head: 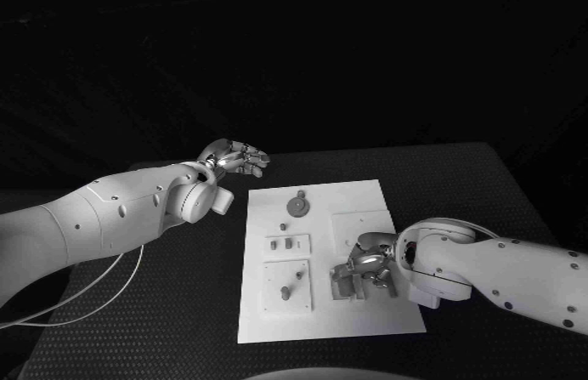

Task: Assemble the parts on the task board

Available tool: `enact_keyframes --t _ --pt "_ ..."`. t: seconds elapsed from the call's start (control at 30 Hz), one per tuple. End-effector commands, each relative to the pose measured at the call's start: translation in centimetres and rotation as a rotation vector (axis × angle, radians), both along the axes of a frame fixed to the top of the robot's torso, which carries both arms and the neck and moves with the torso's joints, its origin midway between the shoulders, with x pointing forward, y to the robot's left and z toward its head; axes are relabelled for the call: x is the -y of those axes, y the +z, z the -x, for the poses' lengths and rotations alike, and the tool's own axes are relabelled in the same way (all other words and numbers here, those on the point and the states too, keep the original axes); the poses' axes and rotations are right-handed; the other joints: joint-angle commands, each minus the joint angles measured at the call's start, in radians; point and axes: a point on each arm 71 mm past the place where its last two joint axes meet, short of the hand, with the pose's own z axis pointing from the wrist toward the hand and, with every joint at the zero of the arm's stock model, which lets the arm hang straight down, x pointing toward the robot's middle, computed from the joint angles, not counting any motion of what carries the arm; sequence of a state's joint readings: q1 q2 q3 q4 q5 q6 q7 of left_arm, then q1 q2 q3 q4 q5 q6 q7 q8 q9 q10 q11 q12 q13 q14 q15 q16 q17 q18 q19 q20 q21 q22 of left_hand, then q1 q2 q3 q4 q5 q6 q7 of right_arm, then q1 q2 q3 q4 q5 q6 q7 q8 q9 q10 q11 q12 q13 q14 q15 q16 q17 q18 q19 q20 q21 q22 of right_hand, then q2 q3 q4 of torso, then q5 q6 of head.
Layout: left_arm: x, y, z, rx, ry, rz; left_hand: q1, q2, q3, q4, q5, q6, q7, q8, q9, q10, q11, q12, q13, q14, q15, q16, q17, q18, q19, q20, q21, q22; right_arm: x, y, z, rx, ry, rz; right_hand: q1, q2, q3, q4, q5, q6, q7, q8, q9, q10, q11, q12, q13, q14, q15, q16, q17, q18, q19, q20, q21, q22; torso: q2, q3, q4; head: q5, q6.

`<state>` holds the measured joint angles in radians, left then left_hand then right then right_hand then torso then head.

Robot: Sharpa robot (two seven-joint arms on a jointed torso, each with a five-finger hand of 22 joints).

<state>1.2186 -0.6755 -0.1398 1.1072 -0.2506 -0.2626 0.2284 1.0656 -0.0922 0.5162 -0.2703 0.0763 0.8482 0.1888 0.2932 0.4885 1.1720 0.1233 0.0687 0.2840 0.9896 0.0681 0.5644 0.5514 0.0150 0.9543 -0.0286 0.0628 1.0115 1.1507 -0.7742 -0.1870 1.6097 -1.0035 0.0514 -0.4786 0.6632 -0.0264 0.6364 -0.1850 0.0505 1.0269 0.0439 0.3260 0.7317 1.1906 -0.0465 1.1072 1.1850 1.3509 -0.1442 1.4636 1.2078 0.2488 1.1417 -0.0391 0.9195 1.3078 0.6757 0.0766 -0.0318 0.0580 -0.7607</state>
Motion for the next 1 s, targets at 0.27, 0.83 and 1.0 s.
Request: enact_keyframes --t 0.27,0.83,1.0 --pt "0.19 0.11 0.03 0.002 -0.014 0.012 -0.011 0.002 -0.003 0.004 0.005 -0.009 -0.002 0.005 -0.001 -0.005 -0.001 0.0 -0.002 0.002 0.005 -0.005 0.002 -0.006 -0.002 0.002 0.005 -0.002 0.06 -0.37 -0.02 -0.004 0.024 0.041 -0.014 -0.004 0.006 0.002 0.0 0.047 0.017 -0.006 -0.002 0.0 -0.002 -0.001 -0.001 -0.003 -0.004 0.005 -0.001 0.013 -0.001 -0.003 0.003 0.019 0.0 0.0024 -0.002 0.006 -0.006" --pt "0.17 0.1 0.04 -0.001 -0.014 0.012 -0.014 0.003 -0.003 0.007 0.005 -0.01 -0.001 0.005 -0.002 -0.005 0.0 0.001 -0.002 0.002 0.005 -0.006 0.003 -0.006 -0.002 0.002 0.005 -0.003 -0.03 -0.7 -0.35 0.025 0.019 0.054 -0.026 -0.017 0.009 0.004 0.0 0.047 0.018 -0.013 -0.004 -0.011 -0.001 -0.013 -0.008 -0.011 -0.003 0.003 -0.012 0.013 -0.005 -0.003 0.002 0.018 0.0 0.0016 -0.0013 0.009 -0.009" --pt "0.09 0.11 0.06 -0.001 -0.013 0.011 -0.014 0.003 -0.003 0.007 0.005 -0.01 -0.001 0.005 -0.002 -0.006 0.0 0.0 -0.002 0.002 0.005 -0.006 0.004 -0.006 -0.002 0.002 0.005 -0.003 -0.15 -1.02 -0.23 0.013 0.027 0.058 -0.032 -0.025 0.01 0.007 0.0 0.046 0.019 -0.017 -0.005 -0.013 -0.001 -0.014 -0.008 -0.016 -0.003 0.001 -0.018 0.013 -0.007 -0.003 0.001 0.018 0.0 0.0014 -0.0007 0.01 -0.011"
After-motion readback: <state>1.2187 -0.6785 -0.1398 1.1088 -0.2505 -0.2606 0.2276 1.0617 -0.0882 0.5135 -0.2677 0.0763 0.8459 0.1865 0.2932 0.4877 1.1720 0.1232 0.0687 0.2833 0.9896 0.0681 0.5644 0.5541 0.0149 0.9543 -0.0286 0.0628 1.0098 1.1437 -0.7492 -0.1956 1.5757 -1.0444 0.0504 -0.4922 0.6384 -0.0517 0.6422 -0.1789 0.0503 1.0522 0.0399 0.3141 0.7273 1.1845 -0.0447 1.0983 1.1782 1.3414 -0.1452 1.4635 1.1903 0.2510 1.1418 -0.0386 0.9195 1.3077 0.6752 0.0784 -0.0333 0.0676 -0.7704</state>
